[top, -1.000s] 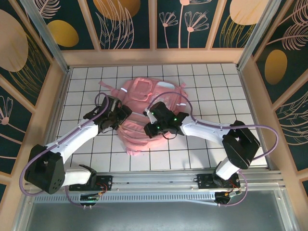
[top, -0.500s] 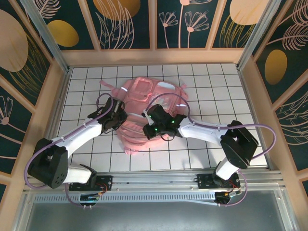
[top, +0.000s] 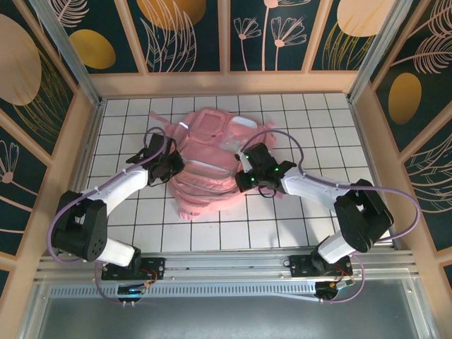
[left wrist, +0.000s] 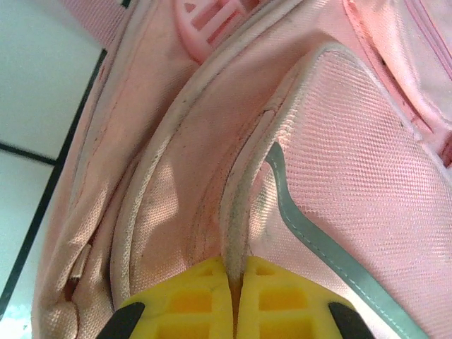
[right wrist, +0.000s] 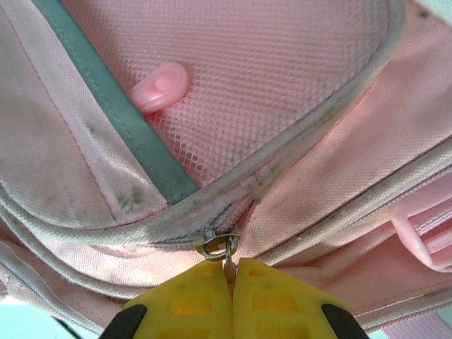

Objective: Pack books, pencil case, and school supplies into a backpack

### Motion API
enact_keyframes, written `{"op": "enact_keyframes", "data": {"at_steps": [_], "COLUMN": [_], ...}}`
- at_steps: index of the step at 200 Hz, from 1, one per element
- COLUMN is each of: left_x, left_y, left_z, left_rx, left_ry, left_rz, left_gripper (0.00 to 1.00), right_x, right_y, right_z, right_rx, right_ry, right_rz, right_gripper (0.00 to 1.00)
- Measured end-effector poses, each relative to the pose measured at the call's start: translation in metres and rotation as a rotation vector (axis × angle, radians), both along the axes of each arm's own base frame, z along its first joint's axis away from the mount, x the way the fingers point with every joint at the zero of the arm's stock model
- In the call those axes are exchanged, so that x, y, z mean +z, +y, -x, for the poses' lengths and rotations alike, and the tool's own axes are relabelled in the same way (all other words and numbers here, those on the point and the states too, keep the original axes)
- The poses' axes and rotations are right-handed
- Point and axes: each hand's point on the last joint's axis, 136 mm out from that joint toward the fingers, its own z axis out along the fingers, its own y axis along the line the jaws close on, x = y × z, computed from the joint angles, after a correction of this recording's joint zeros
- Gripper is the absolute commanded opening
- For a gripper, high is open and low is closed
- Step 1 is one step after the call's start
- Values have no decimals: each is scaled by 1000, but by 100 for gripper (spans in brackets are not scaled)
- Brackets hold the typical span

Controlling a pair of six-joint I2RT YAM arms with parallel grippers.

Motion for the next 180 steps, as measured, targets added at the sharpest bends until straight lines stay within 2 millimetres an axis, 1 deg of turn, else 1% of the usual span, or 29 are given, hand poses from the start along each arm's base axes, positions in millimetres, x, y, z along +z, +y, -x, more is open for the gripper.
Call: {"op": "enact_keyframes", "data": {"at_steps": [22,42,58,69,79,105,115,131,144,162,164,165,169,171,173,175,177,180], "left_x": [1,0,1,1,1,2,2,3,2,-1,-1,-1,-2,-2,-2,-1,-2,-2], "left_y": [-3,-3,-6,-8,-10,-15,-18,-22,-26,-28,-28,-28,-27,-27,-27,-27,-26,-26], "left_z": [-10,-14,-17,-17,-17,-15,-14,-13,-12,-11,-11,-11,-11,-11,-11,-11,-11,-10], "left_rx": [-49,-88,-123,-148,-173,-227,-248,-280,-303,-319,-319,-321,-322,-324,-328,-329,-331,-333], "left_ry": [-17,-35,-53,-63,-68,-74,-80,-89,-99,-108,-108,-108,-107,-108,-108,-108,-108,-106], "left_rz": [-19,-37,-46,-49,-47,-43,-44,-42,-36,-31,-32,-32,-30,-31,-30,-27,-29,-27], "left_gripper": [0,0,0,0,0,0,0,0,0,0,6,8,21,29,34,39,43,47], "right_x": [-1,-3,0,2,3,4,5,7,10,9,9,9,9,8,8,8,8,8], "right_y": [-4,-7,-12,-14,-16,-26,-29,-36,-41,-44,-44,-45,-47,-47,-49,-50,-52,-54], "right_z": [-17,-27,-37,-41,-39,-24,-24,-28,-34,-40,-40,-41,-42,-42,-42,-43,-43,-45], "right_rx": [49,148,221,279,330,488,527,554,556,556,556,551,545,543,532,527,522,505], "right_ry": [-115,-231,-316,-370,-418,-532,-551,-564,-555,-528,-527,-523,-518,-516,-506,-504,-504,-498], "right_rz": [22,69,104,123,136,175,178,155,132,114,114,113,114,113,110,112,114,113], "right_gripper": [0,0,0,0,0,0,0,0,8,19,20,22,35,44,53,58,61,62]}}
